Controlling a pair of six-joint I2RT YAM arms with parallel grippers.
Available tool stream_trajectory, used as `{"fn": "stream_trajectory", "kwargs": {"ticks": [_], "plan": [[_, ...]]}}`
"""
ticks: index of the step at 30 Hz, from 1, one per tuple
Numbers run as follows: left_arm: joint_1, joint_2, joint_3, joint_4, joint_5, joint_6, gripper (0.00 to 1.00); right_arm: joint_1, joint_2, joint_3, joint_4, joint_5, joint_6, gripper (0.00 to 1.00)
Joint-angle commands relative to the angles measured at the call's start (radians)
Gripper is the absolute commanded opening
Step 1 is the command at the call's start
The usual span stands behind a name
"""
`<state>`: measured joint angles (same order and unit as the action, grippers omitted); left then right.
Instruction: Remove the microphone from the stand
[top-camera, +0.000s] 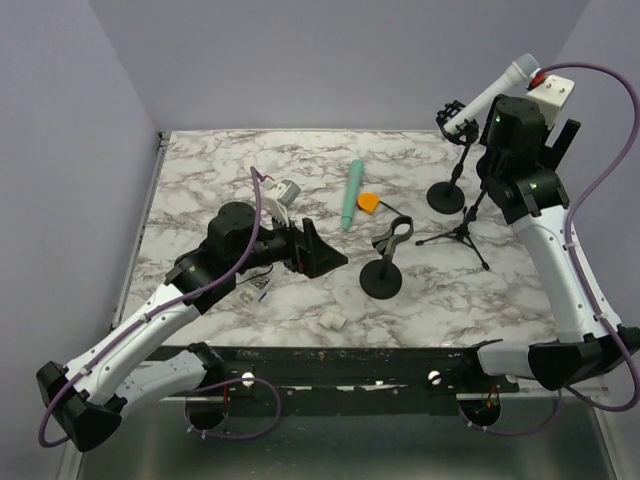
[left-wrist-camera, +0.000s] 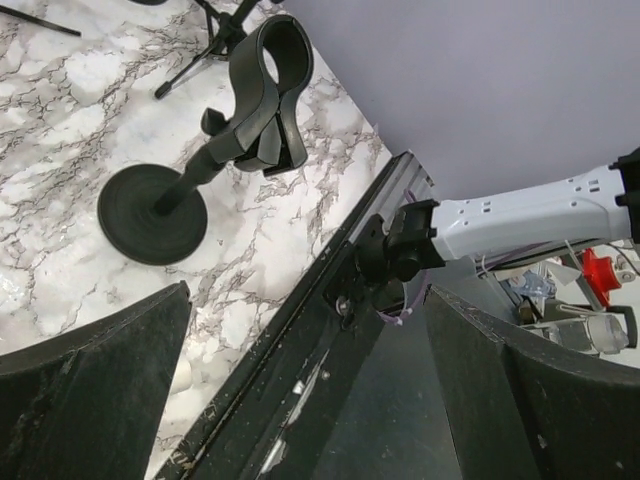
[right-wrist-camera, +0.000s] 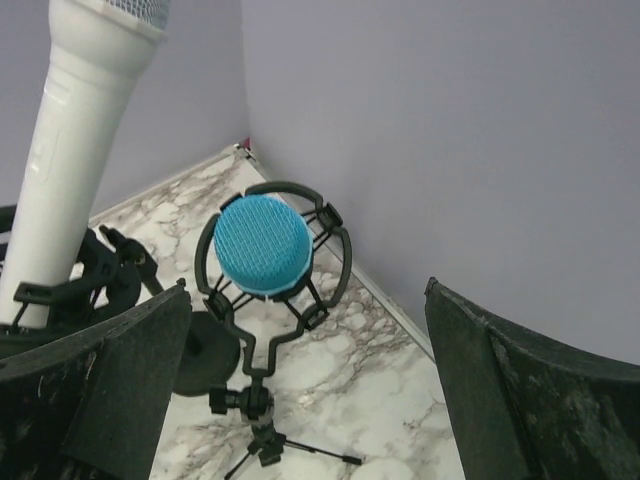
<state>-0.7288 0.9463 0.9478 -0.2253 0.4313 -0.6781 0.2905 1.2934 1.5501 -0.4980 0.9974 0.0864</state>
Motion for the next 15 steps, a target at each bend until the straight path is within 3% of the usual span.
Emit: {"fn": "stream_trajectory", "kwargs": {"ticks": [1,15], "plan": [[-0.006,-0.090,-0.035,-0.034,0.019,-0.010,0.99,-0.062,0.069,0.079,0.026,-0.092,-0.044,1.00],[-0.006,-0.188,0.070,-0.227,-0.003,0.085,0.99,-0.231,0.192,0.105,-0.003,-0.364,0.005,0.85]]}}
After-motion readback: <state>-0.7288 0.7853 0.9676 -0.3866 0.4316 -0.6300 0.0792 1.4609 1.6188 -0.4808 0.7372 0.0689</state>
